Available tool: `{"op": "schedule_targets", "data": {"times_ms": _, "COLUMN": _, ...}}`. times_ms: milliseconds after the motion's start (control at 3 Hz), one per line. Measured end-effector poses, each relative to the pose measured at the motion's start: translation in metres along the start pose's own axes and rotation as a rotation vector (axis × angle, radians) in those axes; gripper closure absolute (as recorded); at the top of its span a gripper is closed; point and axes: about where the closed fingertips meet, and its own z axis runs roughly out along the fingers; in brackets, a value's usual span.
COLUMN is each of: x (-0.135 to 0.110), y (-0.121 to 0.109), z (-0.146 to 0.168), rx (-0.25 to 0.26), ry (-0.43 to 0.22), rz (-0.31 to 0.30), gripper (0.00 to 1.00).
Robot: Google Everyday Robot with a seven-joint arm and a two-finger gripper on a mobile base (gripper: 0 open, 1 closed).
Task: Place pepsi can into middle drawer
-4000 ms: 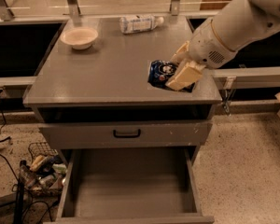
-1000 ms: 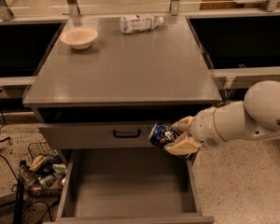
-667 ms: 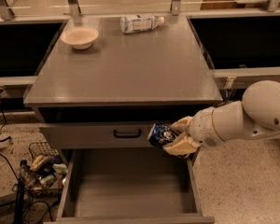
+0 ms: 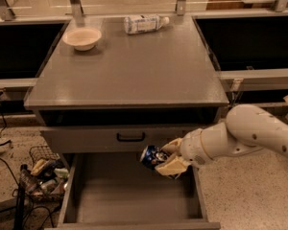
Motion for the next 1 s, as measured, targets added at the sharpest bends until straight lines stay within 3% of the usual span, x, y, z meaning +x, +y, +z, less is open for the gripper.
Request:
{"op": "schedule_targets", "data": {"times_ms": 333, "x": 0.0109, "y": 0.0047, "z": 0.0193, "rx": -0.043, "ry": -0.011, "rz": 0.023, "gripper": 1.0}}
{"op": "schedule_targets", "data": {"times_ms": 667, "x": 0.0115, "y": 0.0049, "z": 0.0202, "rx": -0.045, "ry": -0.011, "rz": 0.024, "gripper": 1.0}}
{"op": "schedule_targets", "data": {"times_ms": 1000, "x": 0.0152, "y": 0.0048, "z": 0.0269, "rx": -0.014, "ry": 0.03, "rz": 0.035, "gripper": 1.0}}
